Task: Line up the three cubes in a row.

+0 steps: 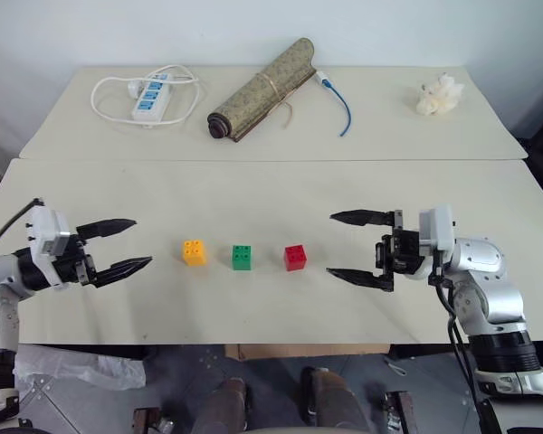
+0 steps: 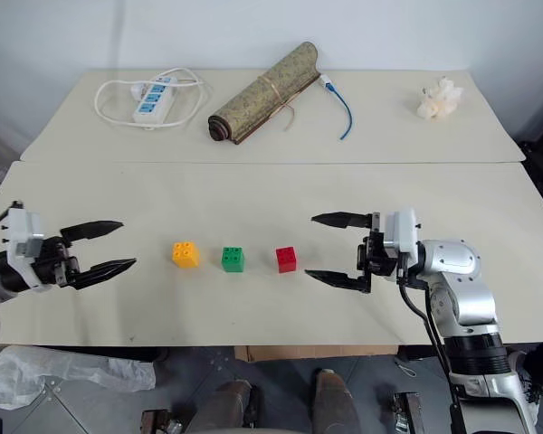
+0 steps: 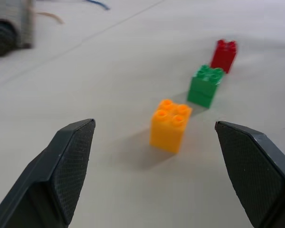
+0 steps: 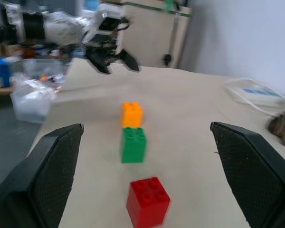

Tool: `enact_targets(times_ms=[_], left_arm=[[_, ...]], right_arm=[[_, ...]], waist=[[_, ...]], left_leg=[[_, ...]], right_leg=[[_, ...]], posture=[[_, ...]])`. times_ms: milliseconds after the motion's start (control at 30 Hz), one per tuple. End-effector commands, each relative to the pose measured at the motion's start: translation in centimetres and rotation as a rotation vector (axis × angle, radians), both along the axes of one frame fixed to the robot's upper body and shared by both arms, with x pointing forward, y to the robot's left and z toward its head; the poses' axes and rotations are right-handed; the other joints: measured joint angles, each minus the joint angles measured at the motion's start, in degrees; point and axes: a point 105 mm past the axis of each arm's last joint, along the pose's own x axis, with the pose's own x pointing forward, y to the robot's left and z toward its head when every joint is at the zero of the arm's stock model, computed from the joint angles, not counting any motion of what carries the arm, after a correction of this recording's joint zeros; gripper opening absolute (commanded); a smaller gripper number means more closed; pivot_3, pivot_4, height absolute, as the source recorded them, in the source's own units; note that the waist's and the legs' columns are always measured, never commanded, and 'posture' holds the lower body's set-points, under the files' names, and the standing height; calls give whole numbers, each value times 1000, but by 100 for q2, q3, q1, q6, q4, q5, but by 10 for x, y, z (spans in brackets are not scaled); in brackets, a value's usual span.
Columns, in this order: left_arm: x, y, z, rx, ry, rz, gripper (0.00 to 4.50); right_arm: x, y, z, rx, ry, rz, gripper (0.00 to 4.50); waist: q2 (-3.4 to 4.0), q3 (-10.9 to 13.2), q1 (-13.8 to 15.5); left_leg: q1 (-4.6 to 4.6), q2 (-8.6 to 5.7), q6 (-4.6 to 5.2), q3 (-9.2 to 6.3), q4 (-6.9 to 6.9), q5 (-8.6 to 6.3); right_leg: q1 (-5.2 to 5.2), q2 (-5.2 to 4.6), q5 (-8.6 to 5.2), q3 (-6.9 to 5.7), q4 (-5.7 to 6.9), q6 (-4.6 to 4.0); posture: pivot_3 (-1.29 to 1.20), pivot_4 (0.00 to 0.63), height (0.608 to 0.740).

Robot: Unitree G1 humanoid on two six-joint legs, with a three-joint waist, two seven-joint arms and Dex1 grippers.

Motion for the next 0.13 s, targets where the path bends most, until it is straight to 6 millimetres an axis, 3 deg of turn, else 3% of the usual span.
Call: enact_targets(times_ms=[33, 133], left_arm=[[2, -1, 6, 72, -66, 13, 4297], [3, -2, 14, 66, -108, 23, 4297]], right_arm=[[2, 0, -4, -33, -37, 35, 4500], [9, -4, -8, -45, -57, 23, 4500]], waist=[[-1, 0, 4], [-1, 0, -15]], left_leg=[[-3, -5, 1, 0, 0, -1], [-3, -7, 3, 5, 0, -1]], right_leg=[[0, -3, 0, -1, -2, 0], [-2, -3, 1, -11, -1, 1]], posture=[[0, 150, 740], [0, 150, 740]])
